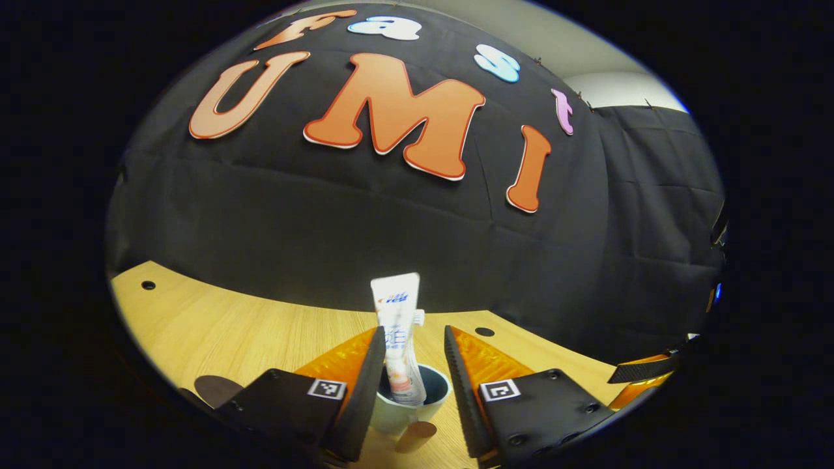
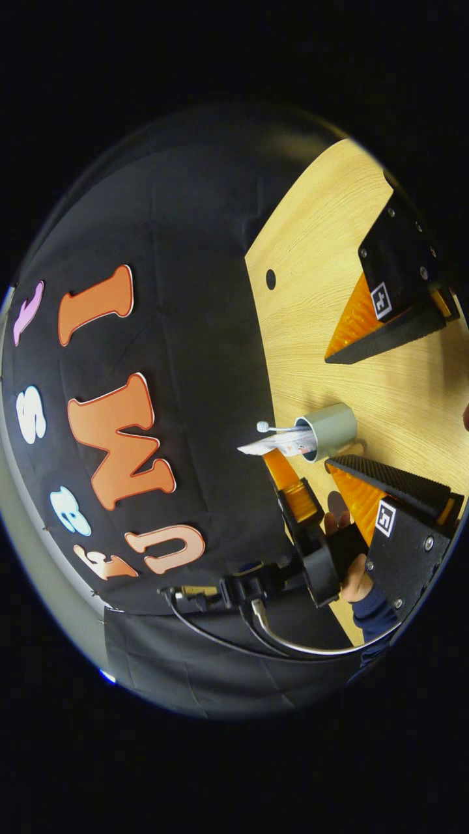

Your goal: Put the toothbrush and toothpaste on the desktop into the cup, then pick up the cup and place it on the coaster on the desktop.

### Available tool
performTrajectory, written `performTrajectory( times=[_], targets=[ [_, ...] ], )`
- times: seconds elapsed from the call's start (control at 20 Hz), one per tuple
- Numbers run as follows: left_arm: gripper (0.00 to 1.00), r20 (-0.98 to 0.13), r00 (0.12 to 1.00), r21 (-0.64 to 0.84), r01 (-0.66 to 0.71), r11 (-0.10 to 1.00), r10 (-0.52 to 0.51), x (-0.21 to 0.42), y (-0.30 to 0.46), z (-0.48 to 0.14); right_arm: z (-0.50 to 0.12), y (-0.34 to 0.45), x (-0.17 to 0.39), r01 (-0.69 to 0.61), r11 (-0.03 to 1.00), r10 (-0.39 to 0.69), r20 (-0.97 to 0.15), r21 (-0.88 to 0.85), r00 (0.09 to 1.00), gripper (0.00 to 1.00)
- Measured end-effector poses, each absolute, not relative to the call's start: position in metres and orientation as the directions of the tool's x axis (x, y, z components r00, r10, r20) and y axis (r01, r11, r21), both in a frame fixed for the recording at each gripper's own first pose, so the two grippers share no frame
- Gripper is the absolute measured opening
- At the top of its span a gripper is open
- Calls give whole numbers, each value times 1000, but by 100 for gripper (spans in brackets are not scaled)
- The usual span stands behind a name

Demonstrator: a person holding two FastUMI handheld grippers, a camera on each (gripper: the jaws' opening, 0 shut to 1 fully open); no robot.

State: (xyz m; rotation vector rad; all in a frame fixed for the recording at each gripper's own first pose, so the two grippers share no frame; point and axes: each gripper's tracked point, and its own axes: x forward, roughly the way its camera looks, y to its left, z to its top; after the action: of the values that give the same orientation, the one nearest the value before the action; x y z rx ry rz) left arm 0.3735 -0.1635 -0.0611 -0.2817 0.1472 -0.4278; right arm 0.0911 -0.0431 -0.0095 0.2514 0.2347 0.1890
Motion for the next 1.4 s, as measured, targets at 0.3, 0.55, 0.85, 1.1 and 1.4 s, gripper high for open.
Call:
performTrajectory(
  times=[0.3, 0.55, 0.85, 1.1, 1.4],
  targets=[
    [90, -96, 917, -246, 356, 901, -388, 329, -110, -36, 6, -13, 98, -180, 959, 237, -275, 219, 932, 86],
    [98, -119, 961, -126, 235, 964, -250, 294, -31, -27, 2, 12, 119, -153, 969, 219, -386, 196, 896, 86],
    [98, -105, 984, -66, 140, 988, -146, 240, 48, -23, -8, 48, 150, -134, 975, 209, -516, 179, 831, 86],
    [98, -119, 987, -23, 101, 995, -103, 205, 93, -39, -26, 61, 165, -77, 987, 151, -637, 143, 756, 86],
    [98, -165, 981, -81, 89, 993, -102, 187, 112, -69, -61, 66, 177, 33, 992, 78, -815, 119, 574, 85]
  ],
)
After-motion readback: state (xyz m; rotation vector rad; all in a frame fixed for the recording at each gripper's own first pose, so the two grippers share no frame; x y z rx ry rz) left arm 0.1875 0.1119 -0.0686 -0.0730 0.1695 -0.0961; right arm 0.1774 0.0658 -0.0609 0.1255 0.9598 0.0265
